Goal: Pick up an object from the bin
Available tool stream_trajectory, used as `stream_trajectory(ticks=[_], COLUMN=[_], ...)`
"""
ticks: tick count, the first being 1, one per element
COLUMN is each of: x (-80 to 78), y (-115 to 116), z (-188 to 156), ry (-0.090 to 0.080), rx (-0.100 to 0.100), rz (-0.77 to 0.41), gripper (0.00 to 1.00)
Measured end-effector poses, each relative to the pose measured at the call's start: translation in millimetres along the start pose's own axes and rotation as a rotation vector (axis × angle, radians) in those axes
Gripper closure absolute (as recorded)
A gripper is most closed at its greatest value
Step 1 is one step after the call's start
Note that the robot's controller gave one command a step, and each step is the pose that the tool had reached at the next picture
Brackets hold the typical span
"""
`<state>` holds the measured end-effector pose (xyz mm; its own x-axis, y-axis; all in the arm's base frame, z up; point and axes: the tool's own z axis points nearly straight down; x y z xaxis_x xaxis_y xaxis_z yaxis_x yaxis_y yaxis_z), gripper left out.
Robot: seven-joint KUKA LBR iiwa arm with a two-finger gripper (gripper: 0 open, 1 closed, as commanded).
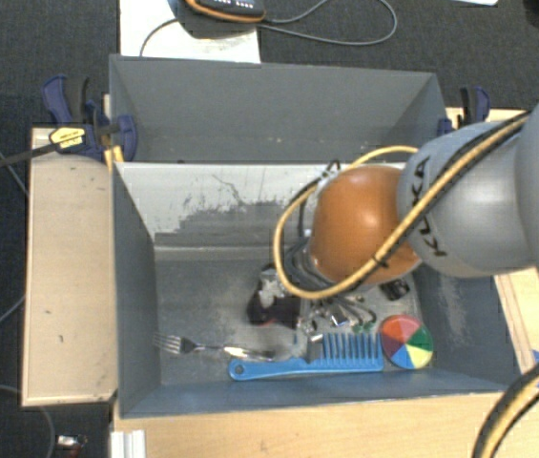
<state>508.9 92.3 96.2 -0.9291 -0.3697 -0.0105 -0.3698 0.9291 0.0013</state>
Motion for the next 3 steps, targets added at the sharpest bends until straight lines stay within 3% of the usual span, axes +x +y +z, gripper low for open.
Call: stream_trajectory(ticks=[1, 2, 3], x=[0.6, 11.8, 5.9], y=[-0.8, -6.1, -16.5], z=[-5.7, 2.9, 12.5], ry=[-0.002, -0.001, -0.006], rx=[-0.001, 0.000, 0.000], rz=[0.276, 0.000, -0.069], gripper=[0.00, 0.00, 0.00])
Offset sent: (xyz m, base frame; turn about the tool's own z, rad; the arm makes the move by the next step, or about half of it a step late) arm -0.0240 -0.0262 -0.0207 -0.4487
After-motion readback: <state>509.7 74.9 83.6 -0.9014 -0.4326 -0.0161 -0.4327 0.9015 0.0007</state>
